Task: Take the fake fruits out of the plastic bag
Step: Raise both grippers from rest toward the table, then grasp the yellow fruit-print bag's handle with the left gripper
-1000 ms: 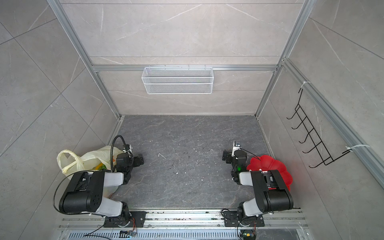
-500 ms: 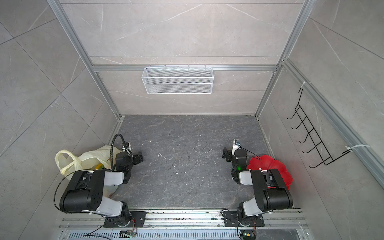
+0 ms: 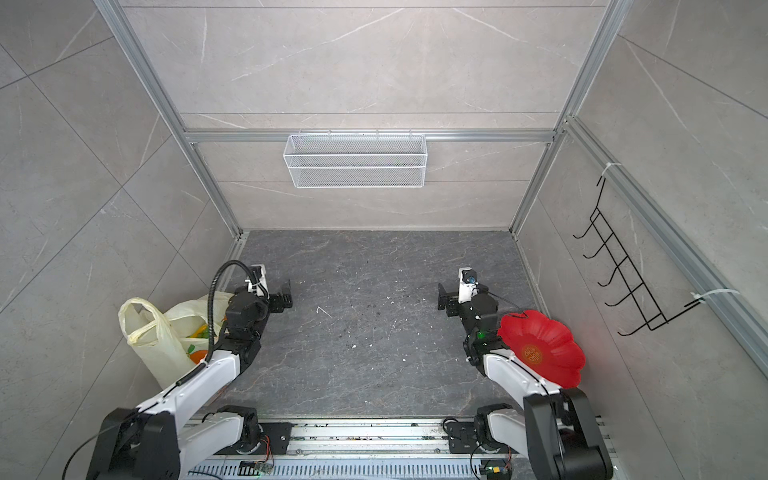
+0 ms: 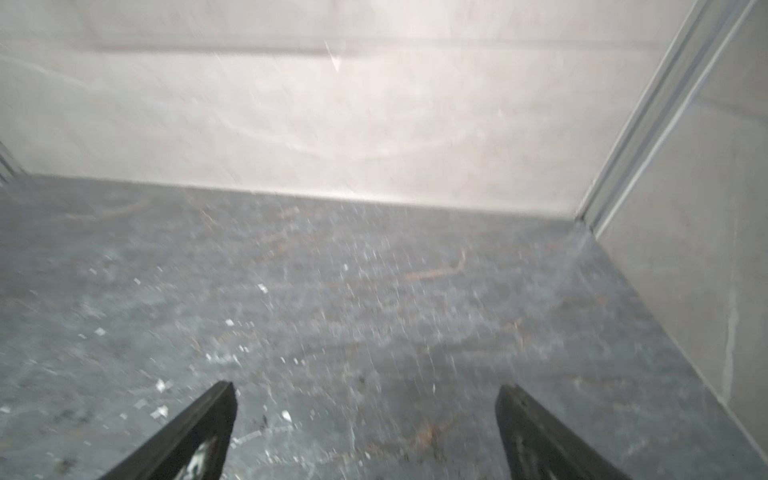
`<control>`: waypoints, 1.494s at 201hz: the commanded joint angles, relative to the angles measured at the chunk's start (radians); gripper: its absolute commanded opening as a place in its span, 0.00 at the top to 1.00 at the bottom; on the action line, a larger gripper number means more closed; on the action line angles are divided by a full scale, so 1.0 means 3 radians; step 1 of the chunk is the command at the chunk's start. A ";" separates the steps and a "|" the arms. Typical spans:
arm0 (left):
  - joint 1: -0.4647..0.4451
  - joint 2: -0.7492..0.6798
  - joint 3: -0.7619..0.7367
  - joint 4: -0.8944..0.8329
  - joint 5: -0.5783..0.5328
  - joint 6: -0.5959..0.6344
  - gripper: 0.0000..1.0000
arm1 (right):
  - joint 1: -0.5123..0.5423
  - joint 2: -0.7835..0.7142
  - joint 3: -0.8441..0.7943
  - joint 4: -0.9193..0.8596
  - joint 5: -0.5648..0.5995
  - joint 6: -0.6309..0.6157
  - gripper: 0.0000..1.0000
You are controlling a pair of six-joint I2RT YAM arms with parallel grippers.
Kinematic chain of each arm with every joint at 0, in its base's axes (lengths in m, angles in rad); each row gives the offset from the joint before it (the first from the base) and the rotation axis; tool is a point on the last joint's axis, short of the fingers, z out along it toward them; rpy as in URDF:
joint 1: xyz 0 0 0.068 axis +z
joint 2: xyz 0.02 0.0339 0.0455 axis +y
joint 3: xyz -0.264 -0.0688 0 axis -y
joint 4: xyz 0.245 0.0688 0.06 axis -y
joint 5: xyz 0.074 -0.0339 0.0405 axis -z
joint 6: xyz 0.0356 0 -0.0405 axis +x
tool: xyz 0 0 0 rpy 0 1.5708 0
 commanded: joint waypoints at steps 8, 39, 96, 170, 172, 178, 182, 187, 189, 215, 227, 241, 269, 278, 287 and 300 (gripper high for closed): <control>-0.0011 -0.0240 0.0751 -0.1173 -0.0231 -0.1024 0.00 | 0.0014 -0.0554 0.0213 -0.0565 -0.0232 0.0311 0.00; -0.0007 -0.0329 0.1597 -0.2540 -0.0343 -0.1733 0.00 | 0.0015 -0.1240 0.0352 -0.0986 -0.0086 0.0763 0.00; 0.0004 -0.0779 0.2370 -0.4148 -0.0250 -0.2055 0.00 | 0.0006 -0.1297 0.1261 -0.2811 0.0292 0.1490 0.00; -0.0001 -0.1019 0.2817 -0.5873 -0.0672 -0.2815 0.00 | 0.0007 -0.0971 0.1162 -0.2704 -0.0153 0.1491 0.00; -0.0001 -0.1006 0.2801 -0.5879 -0.0688 -0.2824 0.00 | 0.0010 -0.0966 0.1162 -0.2705 -0.0159 0.1499 0.00; -0.0001 -0.0975 0.2764 -0.5866 -0.0714 -0.2829 0.00 | 0.0006 -0.0957 0.1162 -0.2704 -0.0171 0.1507 0.00; -0.0001 -0.0949 0.2725 -0.5837 -0.0722 -0.2828 0.00 | 0.0008 -0.0955 0.1162 -0.2704 -0.0186 0.1511 0.00; -0.0001 -0.0913 0.2675 -0.5809 -0.0748 -0.2848 0.00 | 0.0007 -0.0955 0.1157 -0.2704 -0.0207 0.1517 0.00; -0.0001 -0.0898 0.2655 -0.5795 -0.0767 -0.2860 0.00 | 0.0010 -0.0955 0.1157 -0.2704 -0.0215 0.1518 0.00; 0.0007 -0.0789 0.2386 -0.5481 -0.1237 -0.2900 0.00 | 0.0005 -0.0999 0.1157 -0.2737 -0.0259 0.1523 0.00; 0.0018 -0.0704 0.2312 -0.5266 -0.1349 -0.2853 0.00 | 0.0007 -0.1043 0.1137 -0.2735 -0.0273 0.1523 0.00; 0.0052 -0.0564 0.2278 -0.4999 -0.1360 -0.2767 0.00 | 0.0007 -0.1076 0.1121 -0.2729 -0.0290 0.1523 0.00; 0.0138 -0.0285 0.2354 -0.4724 -0.1708 -0.2585 0.05 | 0.0007 -0.1088 0.1111 -0.2734 -0.0294 0.1522 0.00; 0.0197 -0.0260 0.2314 -0.4588 -0.1774 -0.2510 0.07 | 0.0007 -0.1083 0.1111 -0.2739 -0.0296 0.1523 0.00; 0.0270 -0.0255 0.2273 -0.4484 -0.1774 -0.2484 0.10 | 0.0007 -0.1078 0.1114 -0.2744 -0.0291 0.1523 0.00; 0.0338 -0.0277 0.2204 -0.4272 -0.1757 -0.2389 0.18 | 0.0004 -0.1074 0.1111 -0.2750 -0.0281 0.1526 0.00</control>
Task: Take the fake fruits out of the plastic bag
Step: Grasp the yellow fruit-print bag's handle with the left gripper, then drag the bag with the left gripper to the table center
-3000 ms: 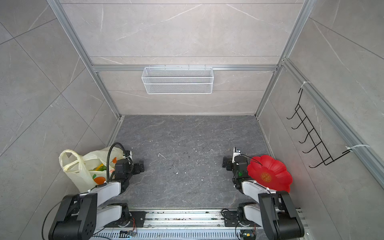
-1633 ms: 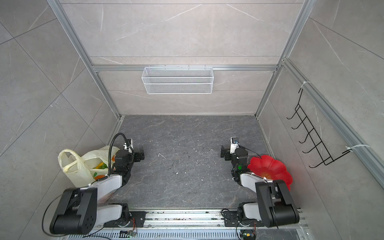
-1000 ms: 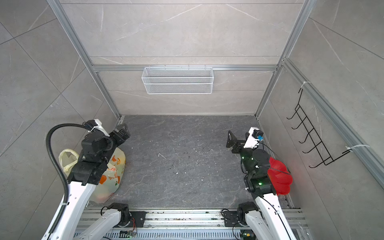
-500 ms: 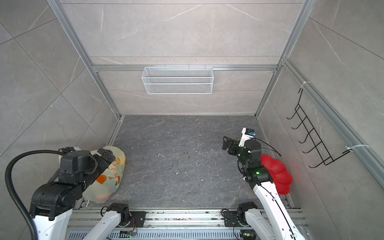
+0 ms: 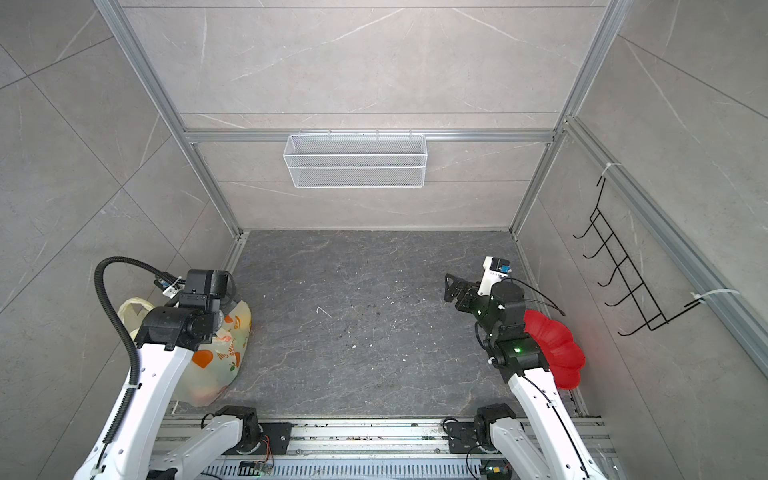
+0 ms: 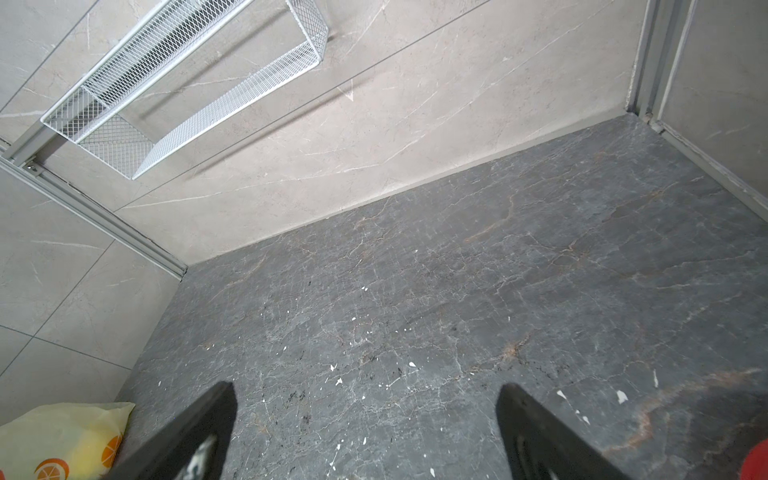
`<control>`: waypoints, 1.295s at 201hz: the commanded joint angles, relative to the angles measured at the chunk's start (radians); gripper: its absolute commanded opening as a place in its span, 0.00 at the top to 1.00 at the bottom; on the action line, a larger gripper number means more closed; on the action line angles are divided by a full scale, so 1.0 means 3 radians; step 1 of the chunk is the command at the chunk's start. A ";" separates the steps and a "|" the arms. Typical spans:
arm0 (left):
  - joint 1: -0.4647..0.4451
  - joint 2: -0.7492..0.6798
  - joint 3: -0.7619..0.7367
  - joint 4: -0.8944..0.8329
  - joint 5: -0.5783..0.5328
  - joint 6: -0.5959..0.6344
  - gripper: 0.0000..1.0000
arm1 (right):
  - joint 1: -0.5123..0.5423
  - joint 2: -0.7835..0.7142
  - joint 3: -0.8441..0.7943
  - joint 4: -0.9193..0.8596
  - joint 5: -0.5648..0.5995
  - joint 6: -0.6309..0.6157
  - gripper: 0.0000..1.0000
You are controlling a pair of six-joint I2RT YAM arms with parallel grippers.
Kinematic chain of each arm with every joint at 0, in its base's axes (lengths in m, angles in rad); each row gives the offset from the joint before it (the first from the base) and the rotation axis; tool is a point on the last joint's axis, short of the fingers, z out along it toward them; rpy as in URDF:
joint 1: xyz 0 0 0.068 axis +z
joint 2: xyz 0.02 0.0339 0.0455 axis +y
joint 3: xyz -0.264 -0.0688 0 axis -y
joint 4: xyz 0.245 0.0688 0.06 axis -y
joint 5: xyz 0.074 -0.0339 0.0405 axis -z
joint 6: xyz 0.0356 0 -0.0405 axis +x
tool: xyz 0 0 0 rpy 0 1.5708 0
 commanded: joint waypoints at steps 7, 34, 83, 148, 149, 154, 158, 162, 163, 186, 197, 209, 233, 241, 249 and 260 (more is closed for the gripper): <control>0.0154 -0.0079 -0.0069 0.0594 -0.0276 0.0292 0.25 | 0.0007 -0.0008 -0.0037 -0.0055 -0.0025 0.0059 0.00; 0.0193 0.0003 -0.0039 0.0809 -0.0161 0.0481 0.58 | 0.0007 0.0045 -0.0021 -0.0056 -0.0040 0.0065 0.00; 0.0178 0.0279 0.0203 0.1018 0.0390 0.0807 1.00 | 0.0009 0.0084 -0.0013 -0.0128 -0.0001 0.0069 0.00; -0.0832 0.0805 0.0720 0.1217 0.0326 0.1263 1.00 | 0.0007 0.0106 0.0028 -0.0144 -0.0057 0.0077 0.00; -0.0840 0.0815 0.0730 0.1222 0.0333 0.1271 1.00 | 0.0007 0.0106 0.0028 -0.0147 -0.0056 0.0079 0.00; -0.0905 0.0876 0.0773 0.1257 0.0375 0.1305 1.00 | 0.0008 0.0100 0.0028 -0.0154 -0.0051 0.0077 0.00; -0.0960 0.0931 0.0814 0.1285 0.0404 0.1340 1.00 | 0.0007 0.0096 0.0028 -0.0163 -0.0051 0.0080 0.00; -0.1023 0.0990 0.0856 0.1314 0.0427 0.1377 1.00 | 0.0007 0.0095 0.0029 -0.0169 -0.0046 0.0084 0.00; -0.1038 0.1005 0.0867 0.1320 0.0433 0.1387 1.00 | 0.0007 0.0095 0.0028 -0.0172 -0.0046 0.0084 0.00; -0.1365 0.1409 0.1171 0.1460 0.0511 0.1593 1.00 | 0.0007 0.0085 0.0042 -0.0239 -0.0005 0.0093 0.00; -0.1493 0.1620 0.1339 0.1508 0.0590 0.1685 1.00 | 0.0007 0.0075 0.0051 -0.0278 0.0023 0.0099 0.00; -0.1630 0.1851 0.1546 0.1533 0.0713 0.1759 1.00 | 0.0010 0.0055 0.0048 -0.0319 0.0057 0.0108 0.00; -0.1920 0.2320 0.1976 0.1582 0.0811 0.1988 1.00 | 0.0007 0.0002 0.0053 -0.0416 0.0151 0.0152 0.00; -0.2014 0.2487 0.2143 0.1579 0.0888 0.2068 1.00 | 0.0010 -0.0016 0.0053 -0.0452 0.0187 0.0169 0.00; -0.2110 0.2656 0.2319 0.1570 0.0966 0.2123 1.00 | 0.0008 -0.0036 0.0053 -0.0483 0.0225 0.0181 0.00; -0.2248 0.2895 0.2577 0.1545 0.1059 0.2205 1.00 | 0.0005 -0.0065 0.0053 -0.0524 0.0286 0.0204 0.00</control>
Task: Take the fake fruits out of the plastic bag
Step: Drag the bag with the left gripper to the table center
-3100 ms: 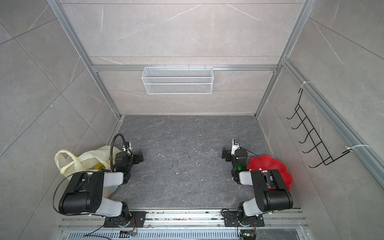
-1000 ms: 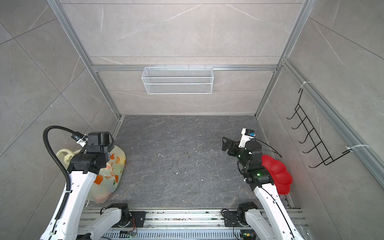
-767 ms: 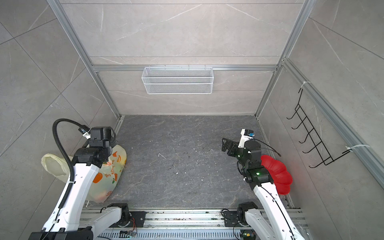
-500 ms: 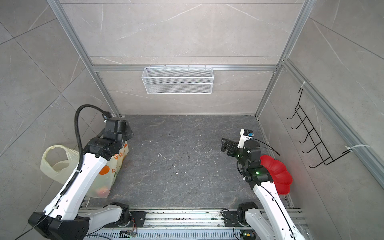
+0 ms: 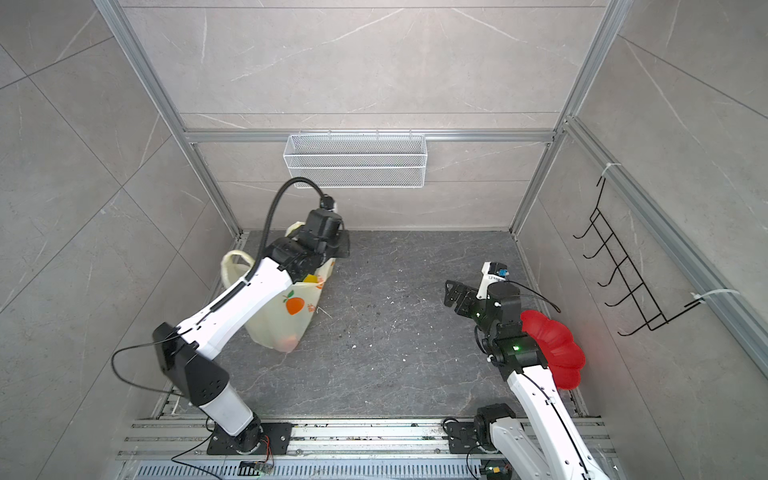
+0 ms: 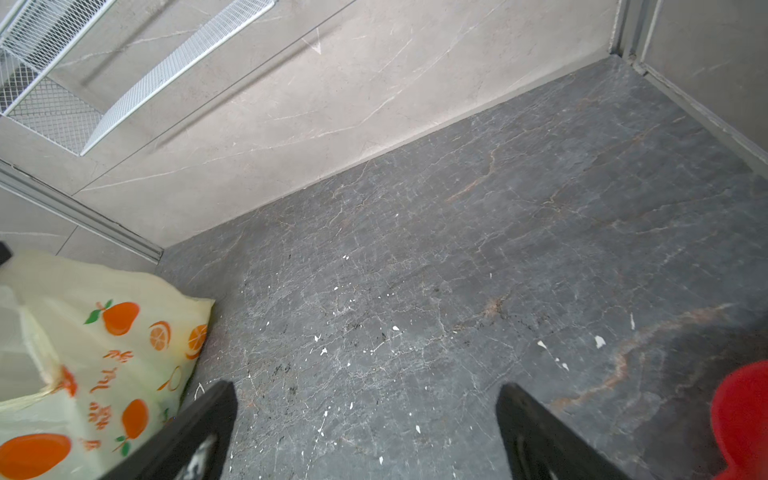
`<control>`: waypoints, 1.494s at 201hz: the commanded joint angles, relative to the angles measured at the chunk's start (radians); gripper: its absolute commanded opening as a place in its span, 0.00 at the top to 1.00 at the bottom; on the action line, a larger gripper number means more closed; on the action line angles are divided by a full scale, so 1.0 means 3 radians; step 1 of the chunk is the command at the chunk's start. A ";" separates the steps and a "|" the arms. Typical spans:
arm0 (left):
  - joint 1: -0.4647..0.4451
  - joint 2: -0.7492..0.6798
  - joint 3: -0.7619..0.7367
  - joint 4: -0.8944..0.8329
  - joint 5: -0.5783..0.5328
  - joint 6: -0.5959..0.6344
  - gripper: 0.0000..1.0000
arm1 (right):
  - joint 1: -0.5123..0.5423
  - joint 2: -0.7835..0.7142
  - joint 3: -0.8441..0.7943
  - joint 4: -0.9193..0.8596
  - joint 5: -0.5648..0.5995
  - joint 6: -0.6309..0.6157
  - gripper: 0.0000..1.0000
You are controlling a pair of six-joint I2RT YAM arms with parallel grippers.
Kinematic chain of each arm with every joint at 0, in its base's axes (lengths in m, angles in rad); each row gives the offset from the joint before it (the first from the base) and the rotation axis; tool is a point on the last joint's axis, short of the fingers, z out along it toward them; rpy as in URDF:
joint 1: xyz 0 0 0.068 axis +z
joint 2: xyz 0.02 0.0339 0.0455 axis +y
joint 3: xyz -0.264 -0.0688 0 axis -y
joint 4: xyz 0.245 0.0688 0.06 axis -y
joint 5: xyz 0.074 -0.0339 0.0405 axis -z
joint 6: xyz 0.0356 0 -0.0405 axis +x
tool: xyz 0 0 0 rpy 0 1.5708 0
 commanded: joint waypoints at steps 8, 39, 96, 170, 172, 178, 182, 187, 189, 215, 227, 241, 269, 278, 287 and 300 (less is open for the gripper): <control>-0.0361 0.0506 0.0702 0.0121 0.0342 0.0418 1.00 | 0.0004 -0.0110 0.0052 -0.0212 0.0227 0.0111 0.00; -0.0697 0.1120 0.1513 -0.0092 0.0531 0.0596 1.00 | 0.0007 -0.0206 0.0052 -0.0340 0.0480 0.0200 0.00; -0.0939 0.1307 0.1803 -0.0329 0.0680 0.0654 0.90 | 0.0007 -0.0313 0.0056 -0.0414 0.0614 0.0221 0.00; -0.1251 0.0935 0.2082 -0.1273 0.0280 0.0153 0.20 | 0.0005 -0.0108 0.0108 -0.0297 0.0392 0.0214 0.00; -0.1282 0.0935 0.2099 -0.1296 0.0241 0.0153 0.20 | 0.0006 -0.0101 0.0108 -0.0293 0.0385 0.0212 0.00; -0.1361 0.0932 0.2158 -0.1368 0.0134 0.0111 0.17 | 0.0010 -0.0088 0.0108 -0.0282 0.0370 0.0212 0.00; -0.1402 0.0921 0.2192 -0.1420 0.0054 0.0064 0.17 | 0.0007 -0.0082 0.0107 -0.0276 0.0364 0.0212 0.00; -0.1437 0.0902 0.2222 -0.1477 -0.0044 -0.0019 0.16 | 0.0010 -0.0069 0.0112 -0.0266 0.0358 0.0213 0.00; -0.1449 0.0892 0.2224 -0.1490 -0.0082 -0.0055 0.16 | 0.0008 -0.0063 0.0113 -0.0263 0.0354 0.0212 0.00; -0.1496 0.0609 0.1947 -0.1405 -0.0428 -0.0408 0.15 | 0.0007 -0.0014 0.0123 -0.0236 0.0305 0.0216 0.00; -0.1496 0.0434 0.1692 -0.1249 -0.0611 -0.0488 0.15 | 0.0009 0.0004 0.0134 -0.0240 0.0287 0.0215 0.00; -0.1487 0.0226 0.1371 -0.1036 -0.0795 -0.0524 0.15 | 0.0007 0.0006 0.0134 -0.0245 0.0276 0.0202 0.00; -0.1150 -0.0003 0.1035 -0.0910 -0.0712 -0.0828 0.15 | 0.0007 0.0010 0.0139 -0.0255 0.0276 0.0171 0.00; -0.1038 0.0000 0.1022 -0.0927 -0.0704 -0.0894 0.14 | 0.0008 0.0011 0.0144 -0.0255 0.0268 0.0170 0.00; -0.0959 0.0032 0.1047 -0.0923 -0.0738 -0.0904 0.14 | 0.0007 0.0016 0.0144 -0.0246 0.0261 0.0172 0.00; -0.0828 0.0113 0.1112 -0.0927 -0.0650 -0.0942 0.13 | 0.0007 0.0024 0.0139 -0.0235 0.0248 0.0175 0.00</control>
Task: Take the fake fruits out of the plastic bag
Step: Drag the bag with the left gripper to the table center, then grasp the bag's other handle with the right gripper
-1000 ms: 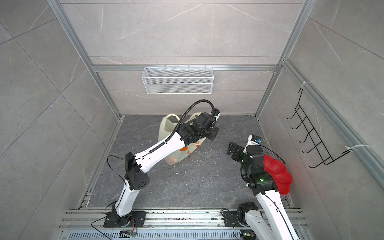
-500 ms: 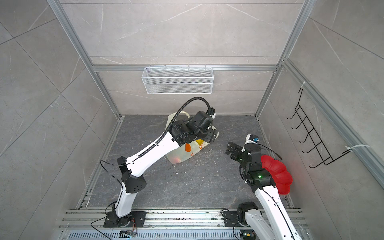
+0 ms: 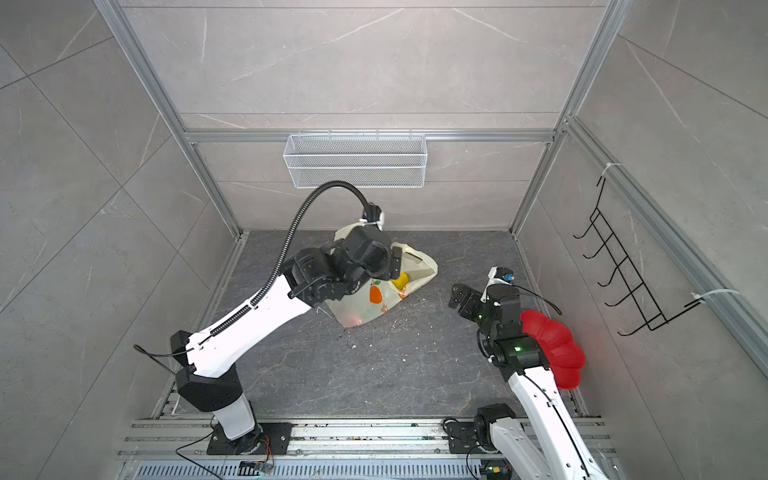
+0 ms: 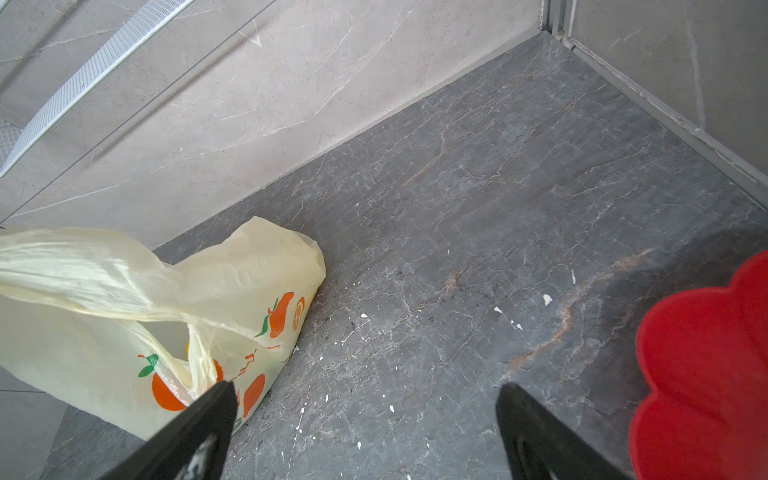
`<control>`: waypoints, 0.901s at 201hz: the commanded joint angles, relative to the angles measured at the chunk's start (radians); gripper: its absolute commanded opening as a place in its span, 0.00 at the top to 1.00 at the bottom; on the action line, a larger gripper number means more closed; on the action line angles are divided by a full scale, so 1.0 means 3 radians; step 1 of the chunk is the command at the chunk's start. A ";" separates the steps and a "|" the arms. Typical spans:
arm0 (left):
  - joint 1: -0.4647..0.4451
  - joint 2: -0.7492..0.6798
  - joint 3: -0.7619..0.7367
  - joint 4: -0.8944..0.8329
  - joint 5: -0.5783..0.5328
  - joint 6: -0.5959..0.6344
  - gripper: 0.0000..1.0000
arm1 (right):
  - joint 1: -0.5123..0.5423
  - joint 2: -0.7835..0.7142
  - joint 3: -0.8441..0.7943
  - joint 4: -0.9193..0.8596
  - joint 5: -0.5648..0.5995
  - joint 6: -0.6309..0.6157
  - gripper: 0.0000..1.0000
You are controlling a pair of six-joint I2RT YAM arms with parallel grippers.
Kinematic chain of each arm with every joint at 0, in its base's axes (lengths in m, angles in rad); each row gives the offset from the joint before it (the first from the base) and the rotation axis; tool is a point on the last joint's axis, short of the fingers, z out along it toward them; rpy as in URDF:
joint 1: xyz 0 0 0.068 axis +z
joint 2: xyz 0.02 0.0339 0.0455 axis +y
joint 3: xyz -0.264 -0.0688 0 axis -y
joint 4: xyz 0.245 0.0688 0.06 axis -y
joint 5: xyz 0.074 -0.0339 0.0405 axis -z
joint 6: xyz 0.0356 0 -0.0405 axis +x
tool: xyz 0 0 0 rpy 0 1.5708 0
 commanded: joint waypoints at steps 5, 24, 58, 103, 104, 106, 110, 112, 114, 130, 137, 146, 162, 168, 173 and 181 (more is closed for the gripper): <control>0.0279 0.0083 0.0079 0.0126 0.0044 -0.0255 0.13 | 0.0007 0.0024 0.0086 0.0073 -0.0047 -0.0008 0.00; 0.0442 0.0237 0.0203 0.0120 0.0263 -0.0344 0.13 | 0.0007 0.0024 0.0082 0.0075 -0.0063 -0.0006 0.00; 0.0588 0.0488 0.0432 0.0108 0.0499 -0.0438 0.14 | 0.0007 0.0008 0.0066 0.0069 -0.0059 -0.0030 0.00; 0.0703 0.0701 0.0565 0.0176 0.0648 -0.0524 0.24 | 0.0012 0.0015 0.0046 0.0069 -0.0054 -0.0039 0.00; 0.0708 0.0707 0.0568 0.0178 0.0653 -0.0527 0.24 | 0.0009 0.0014 0.0046 0.0069 -0.0054 -0.0037 0.00; 0.0714 0.0714 0.0567 0.0184 0.0655 -0.0529 0.25 | 0.0008 0.0014 0.0045 0.0069 -0.0054 -0.0037 0.00; 0.0722 0.0726 0.0569 0.0201 0.0663 -0.0526 0.26 | 0.0008 0.0014 0.0046 0.0069 -0.0056 -0.0037 0.00; 0.0729 0.0734 0.0569 0.0208 0.0662 -0.0528 0.26 | 0.0007 0.0014 0.0046 0.0069 -0.0058 -0.0039 0.00; 0.0735 0.0740 0.0572 0.0218 0.0658 -0.0529 0.26 | 0.0010 0.0013 0.0046 0.0069 -0.0059 -0.0038 0.00; 0.0765 0.0786 0.0583 0.0287 0.0694 -0.0488 0.38 | 0.0010 0.0013 0.0068 0.0056 -0.0090 -0.0061 0.00; 0.0773 0.0799 0.0583 0.0305 0.0682 -0.0463 0.43 | 0.0006 0.0013 0.0092 0.0044 -0.0134 -0.0088 0.00; 0.0771 0.0801 0.0578 0.0321 0.0664 -0.0430 0.50 | 0.0008 0.0019 0.0122 0.0034 -0.0198 -0.0128 0.00; 0.0773 0.0761 0.0518 0.0321 0.0670 -0.0386 0.60 | 0.0010 0.0048 0.0192 0.0039 -0.0470 -0.0265 0.00; 0.0770 0.0715 0.0463 0.0342 0.0688 -0.0377 0.64 | 0.0015 0.0067 0.0225 0.0061 -0.0610 -0.0331 0.00; 0.0768 0.0662 0.0384 0.0374 0.0701 -0.0371 0.68 | 0.0024 0.0090 0.0251 0.0073 -0.0731 -0.0391 0.00; 0.0765 0.0545 0.0208 0.0454 0.0703 -0.0366 0.74 | 0.0065 0.0136 0.0304 0.0085 -0.0825 -0.0456 0.00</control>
